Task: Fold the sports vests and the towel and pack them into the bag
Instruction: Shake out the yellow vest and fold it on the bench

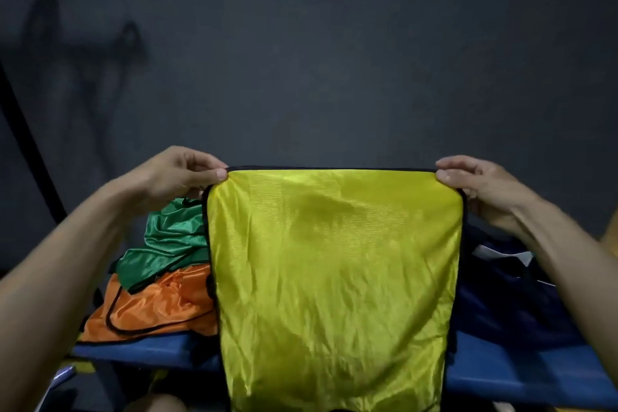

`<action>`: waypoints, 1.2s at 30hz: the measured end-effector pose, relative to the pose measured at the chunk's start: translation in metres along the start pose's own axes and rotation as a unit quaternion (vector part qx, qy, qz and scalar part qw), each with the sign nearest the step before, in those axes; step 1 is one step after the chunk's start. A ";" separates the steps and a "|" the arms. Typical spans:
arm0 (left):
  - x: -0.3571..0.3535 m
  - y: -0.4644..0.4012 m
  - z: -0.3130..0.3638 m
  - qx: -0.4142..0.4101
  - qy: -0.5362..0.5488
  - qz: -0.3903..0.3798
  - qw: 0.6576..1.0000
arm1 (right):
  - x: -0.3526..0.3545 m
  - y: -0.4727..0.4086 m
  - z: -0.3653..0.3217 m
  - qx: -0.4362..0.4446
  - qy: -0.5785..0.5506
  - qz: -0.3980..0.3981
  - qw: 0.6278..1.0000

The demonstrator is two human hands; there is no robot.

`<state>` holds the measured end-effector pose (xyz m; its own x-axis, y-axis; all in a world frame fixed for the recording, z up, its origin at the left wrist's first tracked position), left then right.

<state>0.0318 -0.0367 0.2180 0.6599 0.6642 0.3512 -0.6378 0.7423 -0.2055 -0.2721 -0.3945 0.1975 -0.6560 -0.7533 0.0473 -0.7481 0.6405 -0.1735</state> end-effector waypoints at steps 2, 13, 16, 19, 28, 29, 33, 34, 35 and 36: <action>-0.014 0.003 0.002 0.018 0.007 0.038 0.999 | -0.011 0.001 0.007 -0.001 0.022 0.050 0.998; -0.155 0.014 0.002 0.055 0.230 0.038 0.971 | -0.159 0.037 0.003 0.115 0.056 0.036 0.991; -0.156 0.017 0.004 0.051 0.219 0.048 0.973 | -0.164 0.038 0.003 0.102 0.075 0.036 0.991; -0.152 0.018 0.010 0.048 0.198 0.056 0.977 | -0.167 0.039 0.000 0.097 0.089 0.042 0.990; -0.138 0.026 0.025 0.040 0.197 0.053 0.978 | -0.170 0.050 -0.023 0.155 0.165 0.060 0.972; -0.138 0.026 0.026 0.039 0.196 0.051 0.979 | -0.170 0.051 -0.024 0.158 0.171 0.069 0.970; -0.138 0.030 0.029 0.045 0.206 0.047 0.976 | -0.173 0.053 -0.027 0.168 0.189 0.071 0.965; -0.140 0.031 0.029 0.052 0.219 0.043 0.973 | -0.174 0.055 -0.027 0.173 0.194 0.063 0.964; -0.141 0.031 0.028 0.059 0.235 0.037 0.969 | -0.175 0.057 -0.028 0.182 0.207 0.057 0.960; -0.142 0.032 0.027 0.064 0.251 0.029 0.966 | -0.176 0.060 -0.029 0.196 0.228 0.055 0.952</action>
<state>-0.0928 -0.1094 0.1868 0.7098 0.6881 -0.1504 -0.7028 0.7062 -0.0855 -0.2049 -0.2192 0.2071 -0.7709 -0.4842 0.4139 -0.6355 0.5403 -0.5516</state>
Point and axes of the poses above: each hand's wrist, its own y-axis away from the middle knuckle, its own x-axis out of the back of the hand, z = x × y, the point moved 6 cm from there along -y, towards the middle knuckle, and after that the axes turned 4 degrees about y, right-handed, at the moved point
